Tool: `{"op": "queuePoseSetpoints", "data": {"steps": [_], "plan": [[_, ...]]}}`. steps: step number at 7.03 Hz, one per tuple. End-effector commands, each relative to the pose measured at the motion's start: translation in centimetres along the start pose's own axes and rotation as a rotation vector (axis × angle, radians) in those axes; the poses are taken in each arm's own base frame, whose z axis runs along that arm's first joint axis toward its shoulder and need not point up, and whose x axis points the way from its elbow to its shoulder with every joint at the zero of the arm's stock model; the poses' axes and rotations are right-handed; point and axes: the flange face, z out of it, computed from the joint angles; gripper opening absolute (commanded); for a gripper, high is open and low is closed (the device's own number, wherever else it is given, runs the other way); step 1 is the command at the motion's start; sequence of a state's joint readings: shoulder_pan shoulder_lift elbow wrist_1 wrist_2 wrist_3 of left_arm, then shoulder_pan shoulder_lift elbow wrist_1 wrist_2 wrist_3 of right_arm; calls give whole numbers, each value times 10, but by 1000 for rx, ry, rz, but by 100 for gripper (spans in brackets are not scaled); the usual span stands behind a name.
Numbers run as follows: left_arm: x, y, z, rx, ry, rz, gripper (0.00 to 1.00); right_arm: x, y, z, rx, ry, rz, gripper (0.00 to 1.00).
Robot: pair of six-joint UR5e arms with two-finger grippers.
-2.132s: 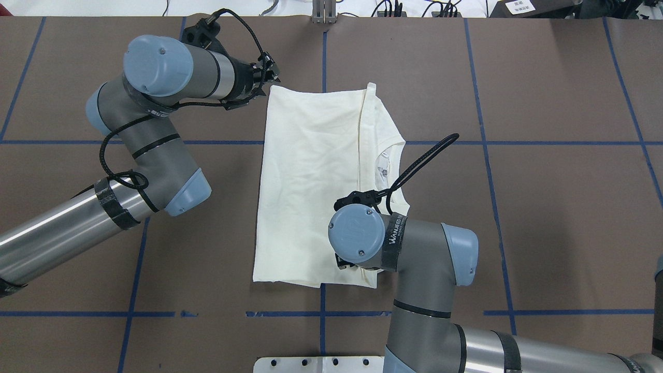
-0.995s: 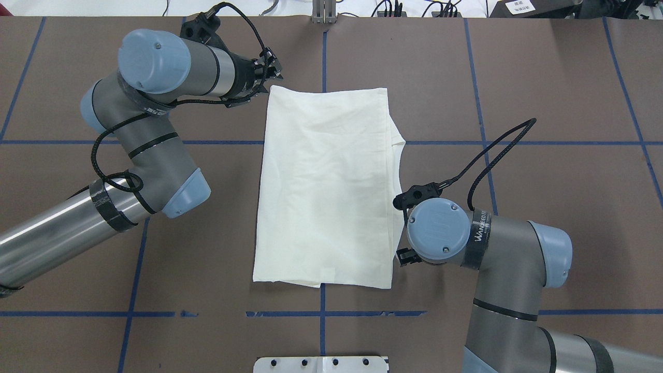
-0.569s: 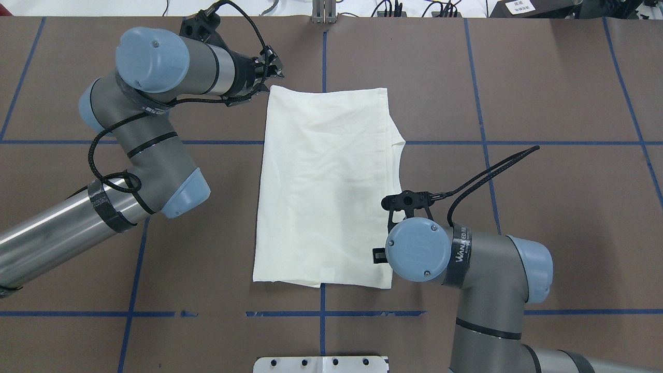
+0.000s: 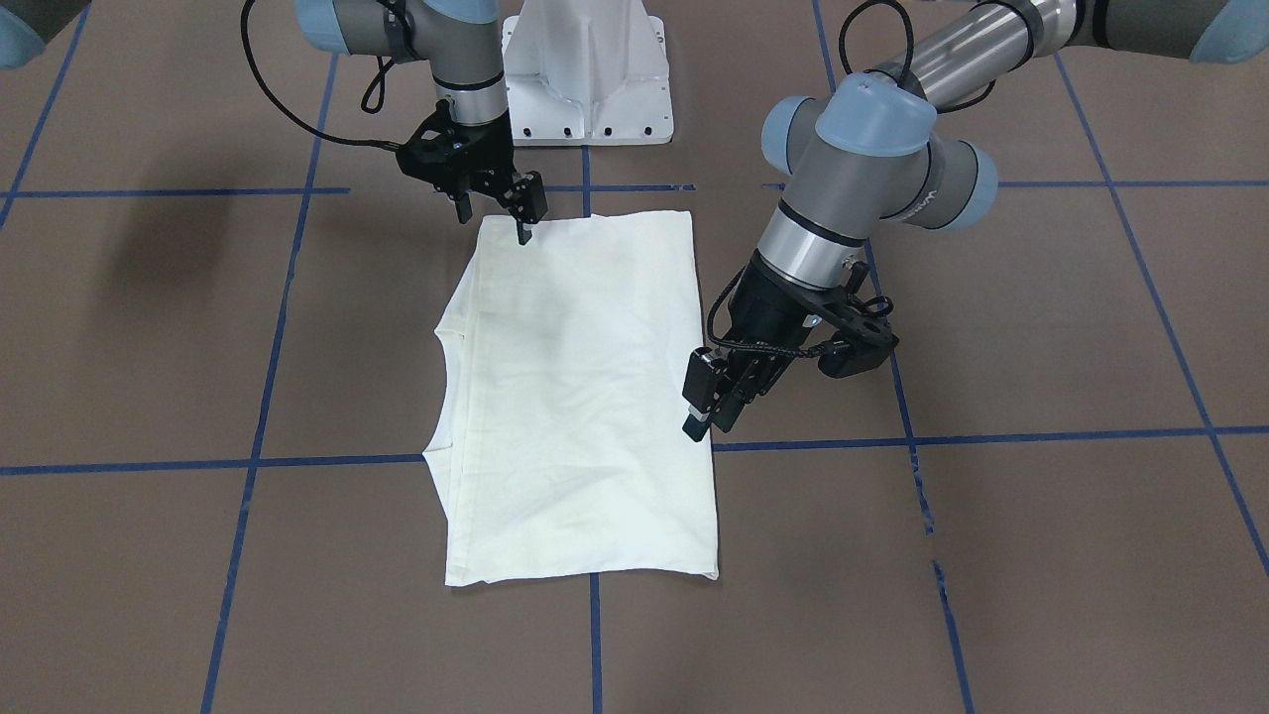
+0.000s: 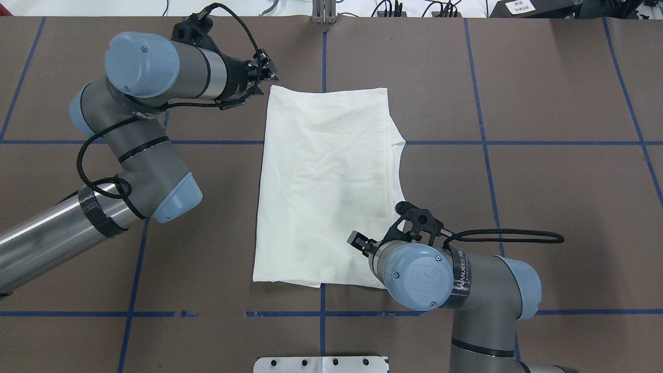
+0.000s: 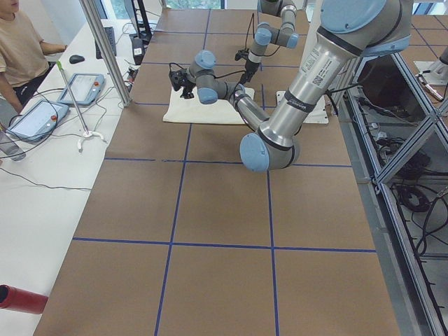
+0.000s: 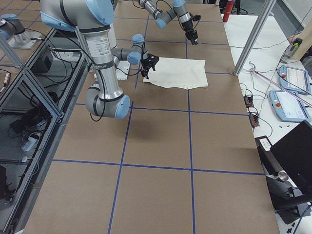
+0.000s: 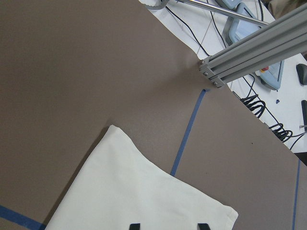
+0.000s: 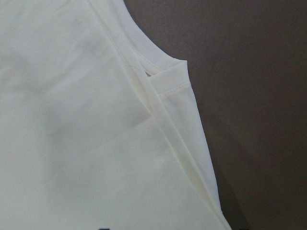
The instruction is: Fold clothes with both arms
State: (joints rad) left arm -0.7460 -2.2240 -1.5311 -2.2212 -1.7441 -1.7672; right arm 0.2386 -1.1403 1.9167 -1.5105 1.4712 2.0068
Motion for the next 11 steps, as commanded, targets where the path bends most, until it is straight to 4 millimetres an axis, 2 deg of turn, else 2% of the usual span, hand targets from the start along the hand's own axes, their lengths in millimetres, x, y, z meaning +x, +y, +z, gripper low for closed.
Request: {"op": "queuePoseSetpoints", "data": {"steps": [1,2,3,5,6,8,11], "plan": [[0,0,0,0,0,0,50,6,-3,26,1,-34,118,85],[1,1,-3,-2,6,1,50,12,-4,34,11,-19,118,84],[1,1,-4,-1,1,0,50,11,-2,35,9,-18,120,76],[1,1,-4,-1,1,0,50,9,-5,30,14,-24,124,76],[2,1,-4,-1,3,1,50,7,-7,21,8,-36,127,76],[2,3,-4,-2,3,0,50,21,-11,24,16,-20,123,76],[2,1,-4,-1,1,0,50,26,-8,29,16,-7,117,74]]}}
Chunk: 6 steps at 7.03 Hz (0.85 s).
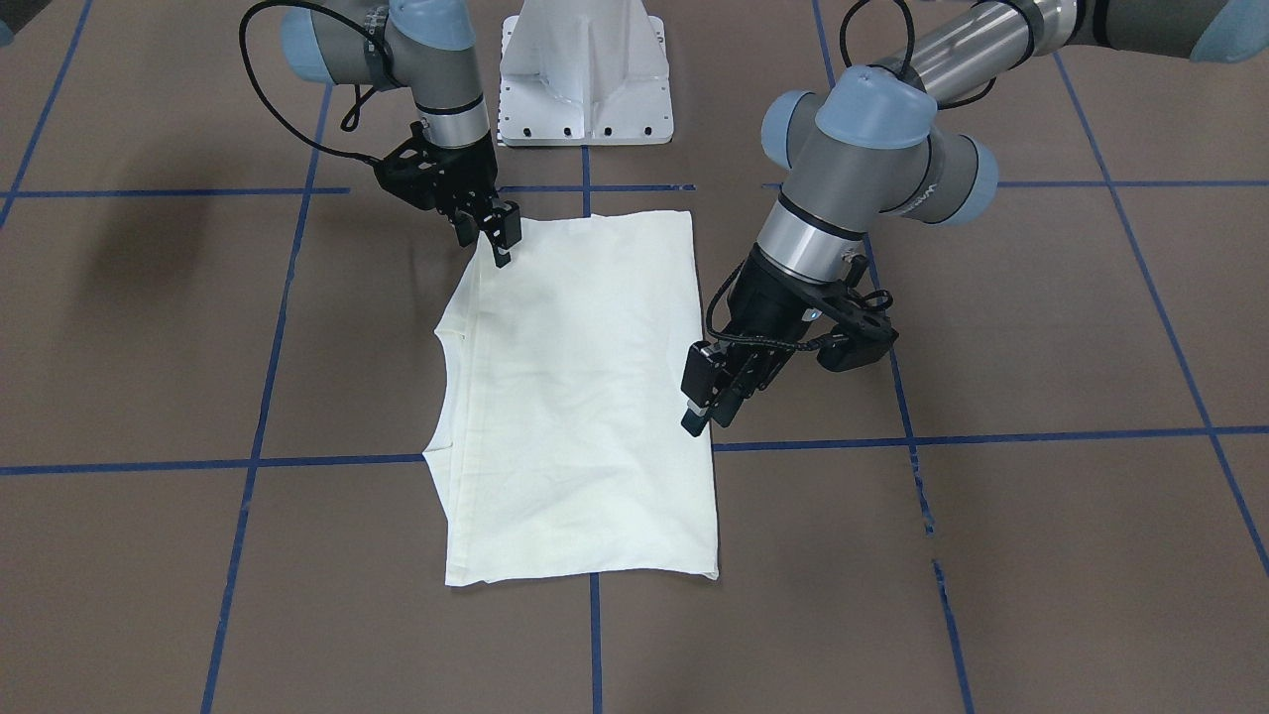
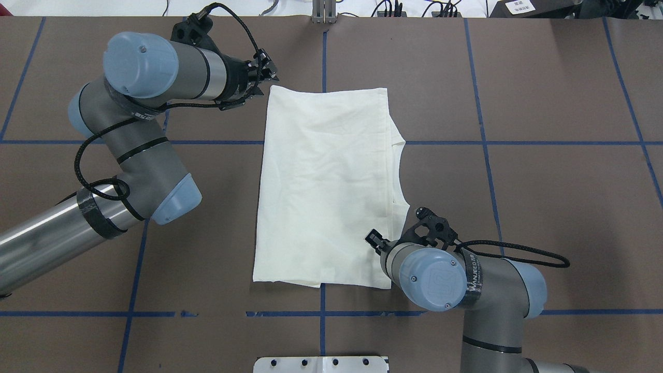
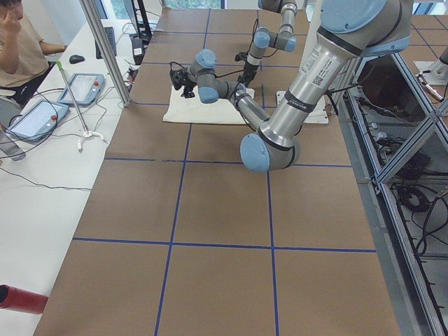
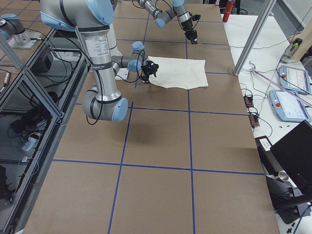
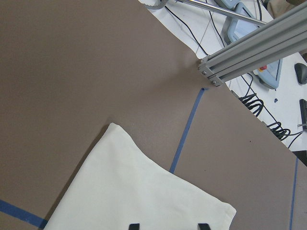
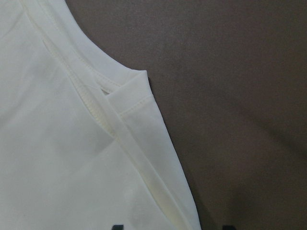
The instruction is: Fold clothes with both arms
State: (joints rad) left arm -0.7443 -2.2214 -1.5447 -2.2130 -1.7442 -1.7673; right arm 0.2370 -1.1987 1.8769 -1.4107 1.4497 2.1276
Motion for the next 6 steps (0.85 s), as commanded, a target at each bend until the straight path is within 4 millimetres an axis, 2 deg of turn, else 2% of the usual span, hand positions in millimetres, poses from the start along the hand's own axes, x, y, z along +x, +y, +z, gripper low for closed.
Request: {"op": "queuePoseSetpoints", "data": {"steps": [1,2,3,4,6], "plan": [[0,0,0,0,0,0,50,2,2,2,-1,4,-3,70],[0,-1,0,1,1,0,50,3,2,2,0,5,-4,62],[0,0,0,0,0,-1,50,3,2,3,1,7,-1,11],[-1,-1,-3,1,2,0,50,5,4,3,0,9,-4,0],[-1,1,-4,-1,3,1,50,3,7,-1,-9,1,-5,0]]}}
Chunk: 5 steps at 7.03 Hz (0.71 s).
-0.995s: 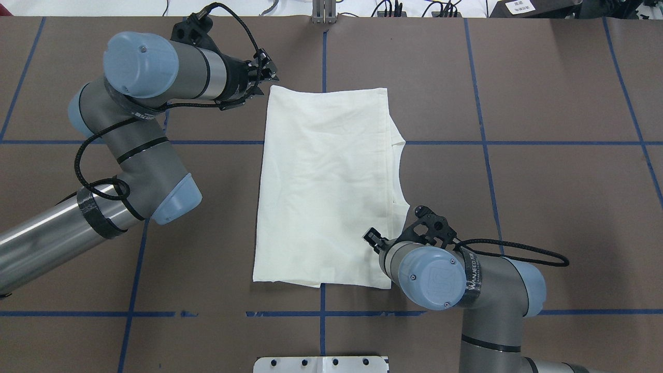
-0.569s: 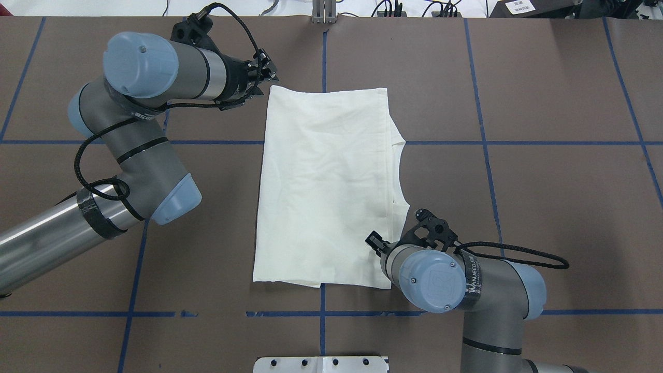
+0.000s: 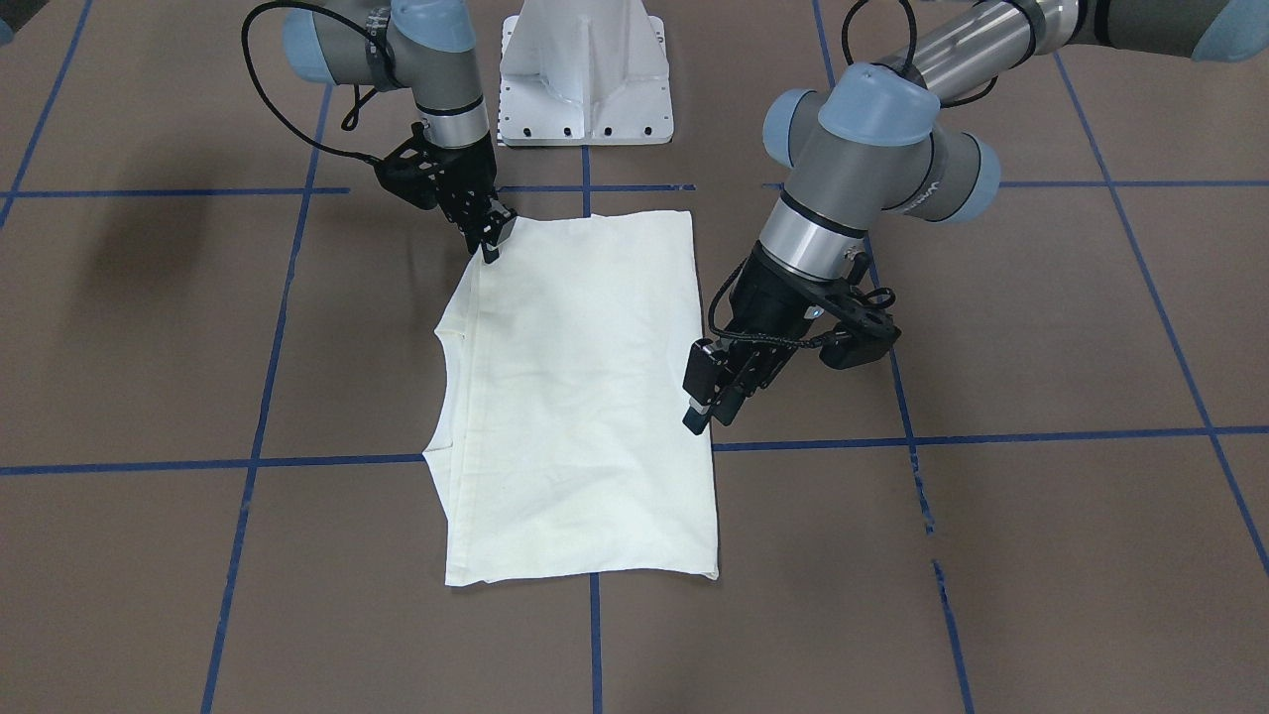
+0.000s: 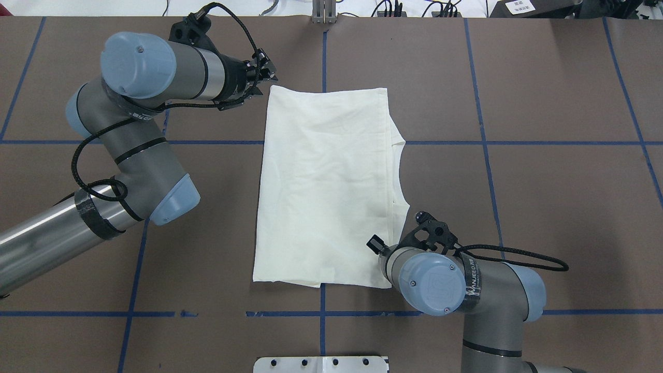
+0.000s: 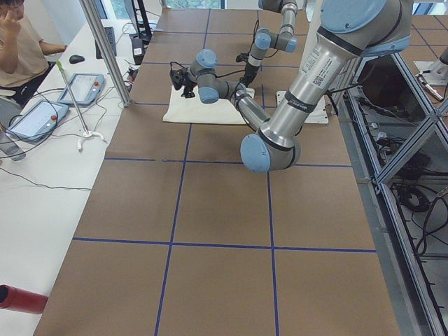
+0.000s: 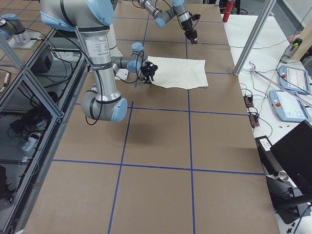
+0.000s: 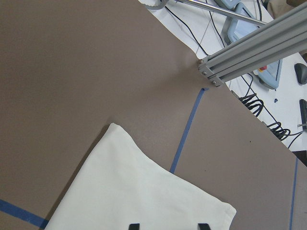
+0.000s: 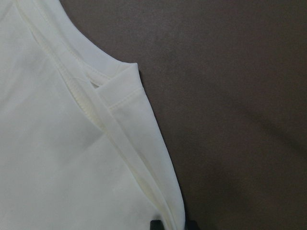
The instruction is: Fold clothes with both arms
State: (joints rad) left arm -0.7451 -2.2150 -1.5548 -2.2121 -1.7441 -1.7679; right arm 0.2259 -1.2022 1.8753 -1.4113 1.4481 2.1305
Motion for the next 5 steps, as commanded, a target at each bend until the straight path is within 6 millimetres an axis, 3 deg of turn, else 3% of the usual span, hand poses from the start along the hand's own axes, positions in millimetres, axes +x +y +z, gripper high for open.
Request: {"op": "queuePoseSetpoints", "data": {"steps": [1,2,3,5], "plan": [[0,0,-1,0,1,1,50,0,1,-2,-5,-3,-2,0],[0,1,-1,-1,2,1,50,1,3,-3,-8,-1,-4,0],[-6,3,-6,-3,-5,0,50,-5,4,-19,-28,-29,1,0],[-42,55,-30,-84,-4,-56,51,-9,0,-40,-52,-59,0,0]]}}
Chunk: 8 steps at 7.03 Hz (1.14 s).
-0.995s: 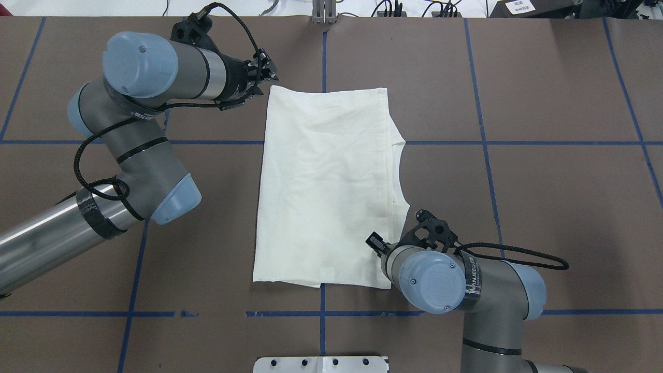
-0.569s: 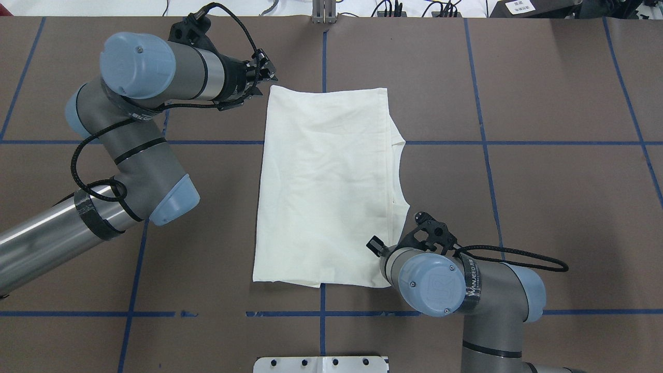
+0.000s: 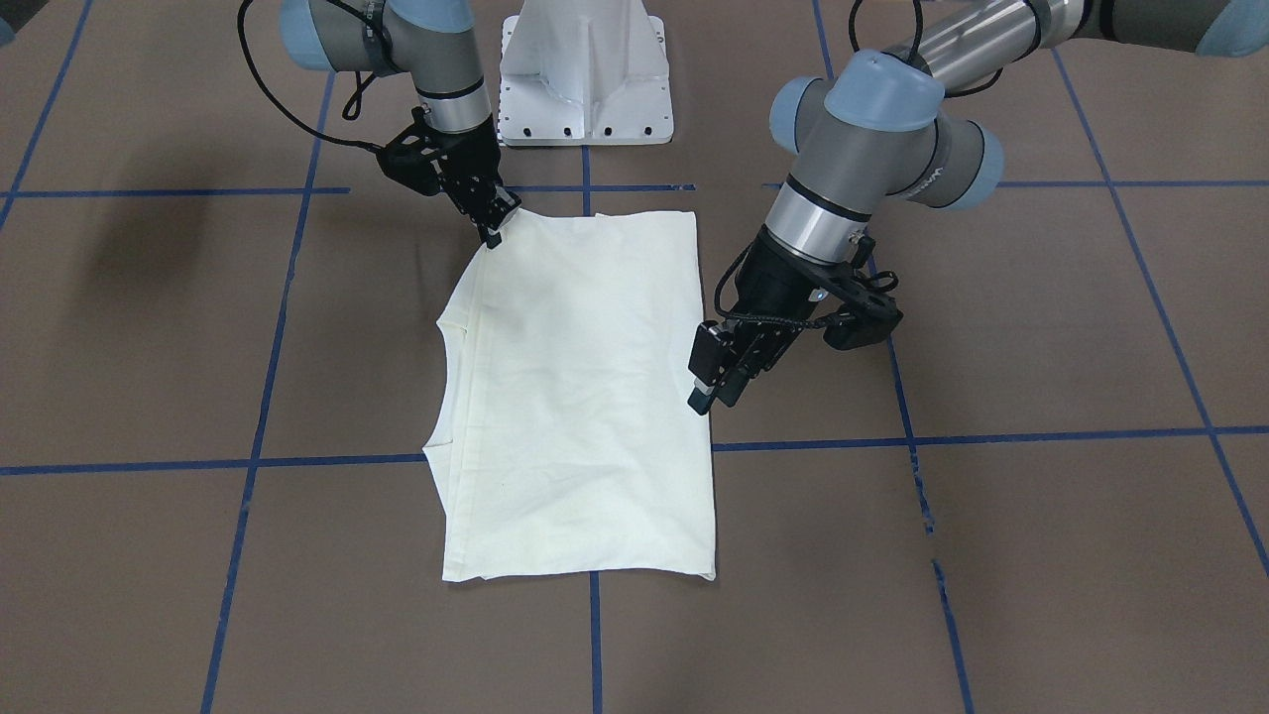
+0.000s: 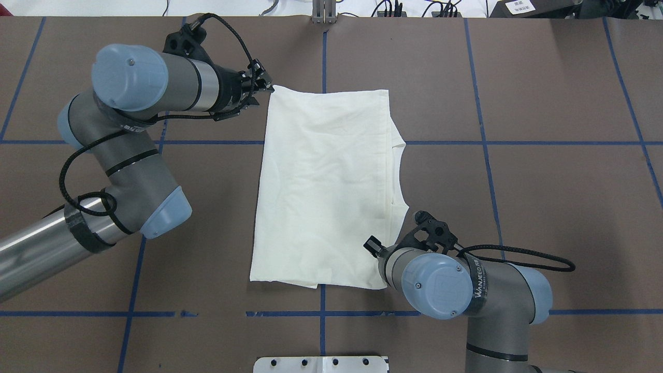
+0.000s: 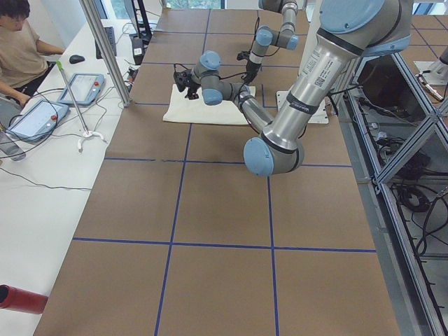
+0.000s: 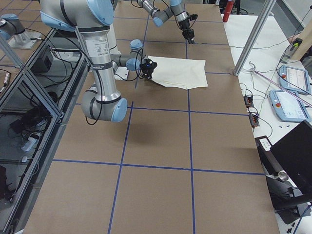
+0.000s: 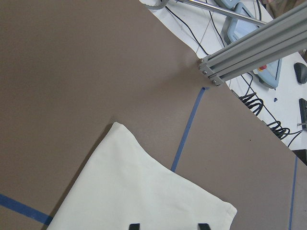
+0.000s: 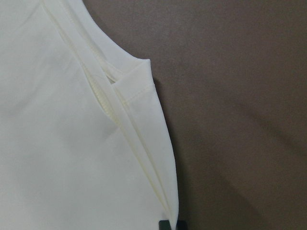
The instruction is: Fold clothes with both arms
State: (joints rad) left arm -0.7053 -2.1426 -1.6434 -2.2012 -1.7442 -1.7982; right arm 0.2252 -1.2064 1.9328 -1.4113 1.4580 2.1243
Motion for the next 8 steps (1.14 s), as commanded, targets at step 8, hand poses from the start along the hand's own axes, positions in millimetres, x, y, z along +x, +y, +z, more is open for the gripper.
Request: {"op": "queuePoseSetpoints", "data": {"steps": [8], "plan": [[-142,214,-23,-132,-216,-95,65,8,-16,-28,-37,-26,-44,0]]}}
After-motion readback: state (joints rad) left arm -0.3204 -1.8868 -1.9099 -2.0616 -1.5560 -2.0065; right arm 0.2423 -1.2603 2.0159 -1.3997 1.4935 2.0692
